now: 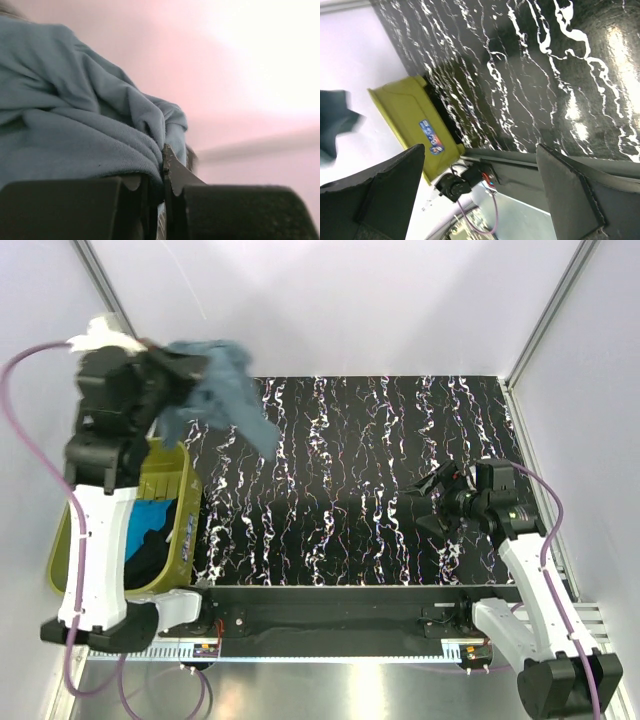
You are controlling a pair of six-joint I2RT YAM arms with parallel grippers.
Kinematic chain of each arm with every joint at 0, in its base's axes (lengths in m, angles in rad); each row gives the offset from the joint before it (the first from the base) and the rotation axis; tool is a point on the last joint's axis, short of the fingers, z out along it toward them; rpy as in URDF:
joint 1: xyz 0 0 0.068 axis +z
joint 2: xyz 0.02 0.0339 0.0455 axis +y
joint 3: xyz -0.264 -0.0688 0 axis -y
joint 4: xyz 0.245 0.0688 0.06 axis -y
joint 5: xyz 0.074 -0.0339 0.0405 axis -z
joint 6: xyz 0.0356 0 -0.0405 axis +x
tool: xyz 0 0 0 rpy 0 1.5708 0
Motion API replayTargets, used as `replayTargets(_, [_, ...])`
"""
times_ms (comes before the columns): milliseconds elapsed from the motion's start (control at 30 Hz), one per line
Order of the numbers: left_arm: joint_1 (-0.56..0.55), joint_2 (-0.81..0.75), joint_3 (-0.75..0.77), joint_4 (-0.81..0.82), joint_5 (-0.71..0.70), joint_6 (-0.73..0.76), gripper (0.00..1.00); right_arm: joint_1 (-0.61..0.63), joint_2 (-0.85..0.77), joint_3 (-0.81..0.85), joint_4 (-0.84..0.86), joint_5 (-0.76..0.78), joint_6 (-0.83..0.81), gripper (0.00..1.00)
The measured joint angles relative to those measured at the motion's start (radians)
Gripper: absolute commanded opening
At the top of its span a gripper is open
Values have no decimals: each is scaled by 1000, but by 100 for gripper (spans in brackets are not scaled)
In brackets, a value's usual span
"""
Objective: Fold and stack the t-shirts
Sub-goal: Move the tshirt to the center of the board, then flatten the tshirt out
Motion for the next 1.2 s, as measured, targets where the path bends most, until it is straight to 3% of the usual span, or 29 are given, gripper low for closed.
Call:
replayTargets(100, [-188, 15, -8, 71, 72, 52, 0, 0, 49, 31, -18, -12, -42, 100])
replayTargets(200, [-321, -44, -207, 164, 130, 82, 1, 0, 105, 86, -55, -16, -90, 100])
replayTargets(233, [-357, -78, -321, 210, 150, 94, 13, 0, 123, 108, -65, -26, -111, 100])
replayTargets(333, [-476, -113, -571, 222, 163, 150, 38, 0, 161, 154, -73, -84, -167, 100])
replayTargets(367, [-526, -110, -650, 240, 168, 171, 57, 0, 171, 159, -72, -112, -188, 100])
replayTargets(533, [-653, -61, -947, 231, 214, 239, 76, 0, 180, 128, -82, -220, -268, 100])
replayTargets(700, [-649, -135, -1003, 156, 175, 281, 77, 0, 183, 72, -90, -286, -344, 100])
replayTargets(767, [-643, -187, -987, 156, 147, 291, 75, 6, 204, 71, -85, -301, -364, 94])
replayTargets(833, [-625, -208, -967, 162, 141, 296, 61, 34, 255, 74, -66, -305, -377, 87])
replayTargets(900, [-575, -185, -958, 178, 152, 299, 55, 91, 345, 97, -48, -293, -387, 81])
replayTargets(967, [-525, -136, -958, 199, 177, 296, 59, 159, 467, 156, -38, -273, -402, 80])
replayTargets(1033, [-484, -43, -960, 229, 220, 286, 70, 207, 584, 233, -23, -246, -417, 85])
replayTargets(1200, [-511, 148, -964, 270, 310, 273, 69, 263, 823, 425, 0, -151, -460, 85])
